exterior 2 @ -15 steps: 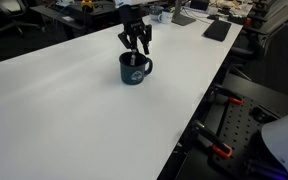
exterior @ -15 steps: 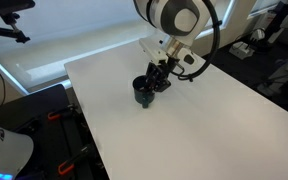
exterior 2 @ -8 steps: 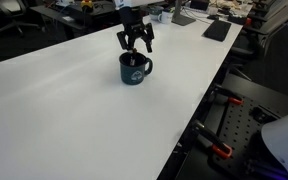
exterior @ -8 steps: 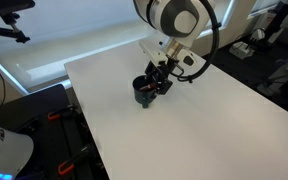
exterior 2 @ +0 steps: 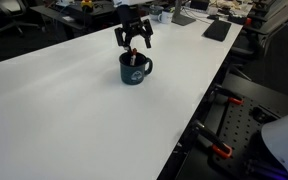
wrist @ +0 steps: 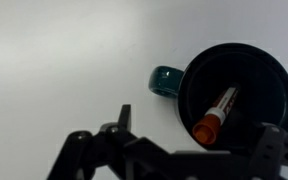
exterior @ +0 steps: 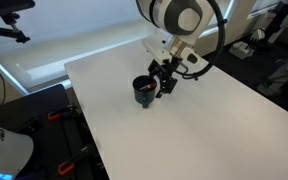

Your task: Put the marker on the table

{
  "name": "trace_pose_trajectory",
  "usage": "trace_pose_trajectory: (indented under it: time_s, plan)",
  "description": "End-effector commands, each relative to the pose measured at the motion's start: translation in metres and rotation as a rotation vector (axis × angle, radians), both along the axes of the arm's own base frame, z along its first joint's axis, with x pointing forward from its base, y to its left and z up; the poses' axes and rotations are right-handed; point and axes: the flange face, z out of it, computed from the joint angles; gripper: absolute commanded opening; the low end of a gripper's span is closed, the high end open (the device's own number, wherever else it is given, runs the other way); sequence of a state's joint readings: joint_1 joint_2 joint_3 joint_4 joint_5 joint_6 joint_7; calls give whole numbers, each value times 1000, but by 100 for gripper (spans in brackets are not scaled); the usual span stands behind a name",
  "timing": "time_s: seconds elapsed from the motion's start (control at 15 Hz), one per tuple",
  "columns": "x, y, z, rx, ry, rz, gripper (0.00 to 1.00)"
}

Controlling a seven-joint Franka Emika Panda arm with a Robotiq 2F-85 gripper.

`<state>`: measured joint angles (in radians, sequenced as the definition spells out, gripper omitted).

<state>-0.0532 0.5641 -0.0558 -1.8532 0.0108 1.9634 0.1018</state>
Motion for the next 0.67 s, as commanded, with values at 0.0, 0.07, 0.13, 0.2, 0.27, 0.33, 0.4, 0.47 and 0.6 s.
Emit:
trace_pose_trajectory:
  time_s: [0.0, 0.07, 0.13, 0.2, 0.27, 0.33, 0.4, 0.47, 0.6]
  plan:
    - [8, -4, 3, -28, 11, -2, 100]
    - [10, -6, 3, -29, 10, -1, 100]
    - [11, -6, 3, -30, 8, -1, 93]
    - [12, -7, 3, -33, 5, -3, 84]
    - [12, -8, 3, -29, 3, -11, 66]
    - [13, -9, 2, -27, 6, -18, 58]
    - [13, -10, 2, -28, 5, -17, 49]
    - [13, -11, 1, -27, 6, -21, 42]
    - [13, -12, 0, -20, 14, -29, 66]
